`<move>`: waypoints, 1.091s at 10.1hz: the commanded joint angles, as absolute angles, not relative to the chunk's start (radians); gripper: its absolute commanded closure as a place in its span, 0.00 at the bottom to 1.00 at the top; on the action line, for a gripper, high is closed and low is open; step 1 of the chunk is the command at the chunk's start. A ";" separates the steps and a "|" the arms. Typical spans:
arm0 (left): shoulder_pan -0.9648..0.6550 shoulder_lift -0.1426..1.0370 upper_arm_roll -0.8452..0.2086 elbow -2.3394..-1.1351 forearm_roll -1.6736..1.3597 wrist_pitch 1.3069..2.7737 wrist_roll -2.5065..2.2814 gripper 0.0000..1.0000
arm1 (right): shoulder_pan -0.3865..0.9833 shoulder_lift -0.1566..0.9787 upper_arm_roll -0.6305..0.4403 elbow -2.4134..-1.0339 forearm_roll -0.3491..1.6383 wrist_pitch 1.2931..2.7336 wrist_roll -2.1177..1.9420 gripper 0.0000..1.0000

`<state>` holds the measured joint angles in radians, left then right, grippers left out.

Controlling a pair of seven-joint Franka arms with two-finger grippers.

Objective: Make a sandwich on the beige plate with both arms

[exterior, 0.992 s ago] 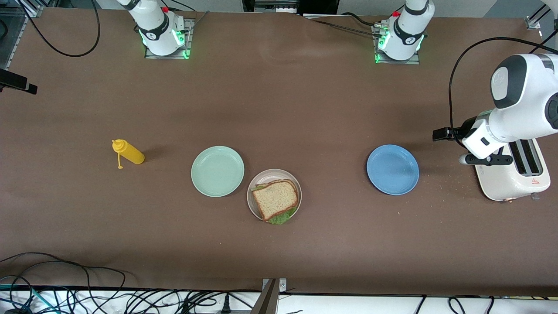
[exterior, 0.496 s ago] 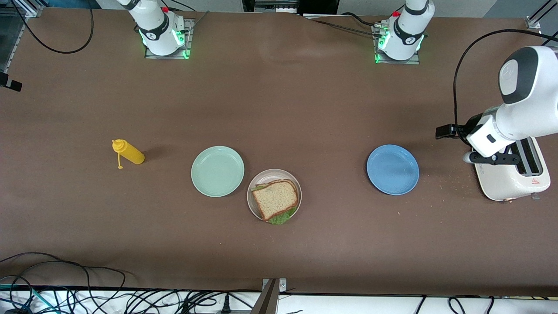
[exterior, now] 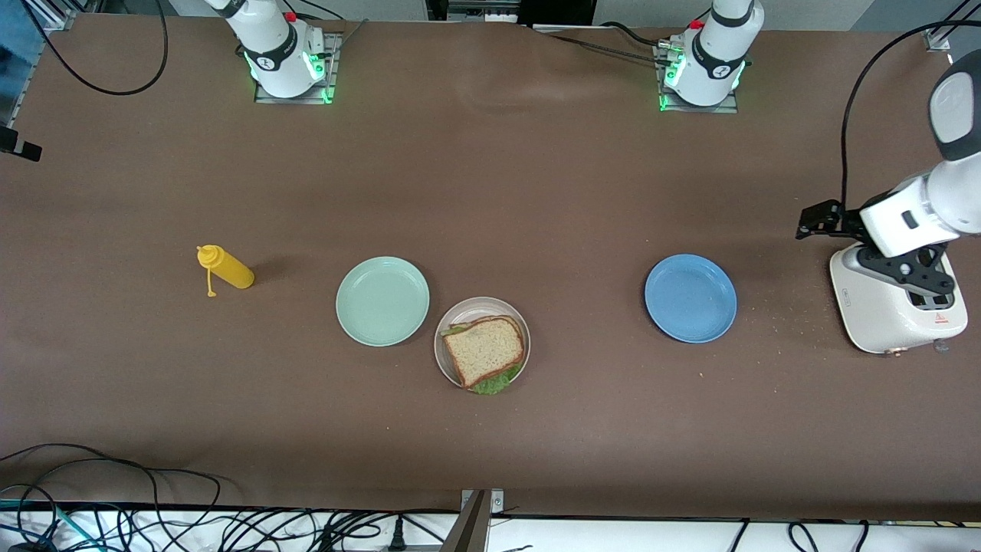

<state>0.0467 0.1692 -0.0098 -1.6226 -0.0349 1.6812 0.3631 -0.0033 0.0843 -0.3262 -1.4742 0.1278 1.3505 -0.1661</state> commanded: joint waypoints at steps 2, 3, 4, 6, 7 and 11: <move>0.042 0.207 -0.006 -1.479 0.018 1.655 0.161 0.00 | 0.041 0.058 -0.319 -1.488 0.042 1.381 -0.160 0.00; 0.035 0.207 -0.011 -1.470 0.026 1.655 0.075 0.00 | 0.069 0.057 -0.319 -1.489 0.017 1.390 -0.155 0.00; 0.034 0.199 -0.017 -1.471 0.022 1.655 0.083 0.00 | 0.071 0.049 -0.319 -1.491 0.012 1.391 -0.150 0.00; 0.035 0.190 -0.018 -1.470 0.009 1.652 0.114 0.00 | 0.074 0.038 -0.307 -1.499 0.011 1.419 -0.079 0.00; 0.035 0.170 -0.023 -1.468 0.015 1.648 0.112 0.00 | 0.074 0.038 -0.292 -1.496 -0.015 1.431 -0.069 0.00; 0.034 0.144 -0.028 -1.468 0.020 1.592 0.126 0.00 | 0.084 0.083 -0.255 -1.405 -0.098 1.422 -0.121 0.00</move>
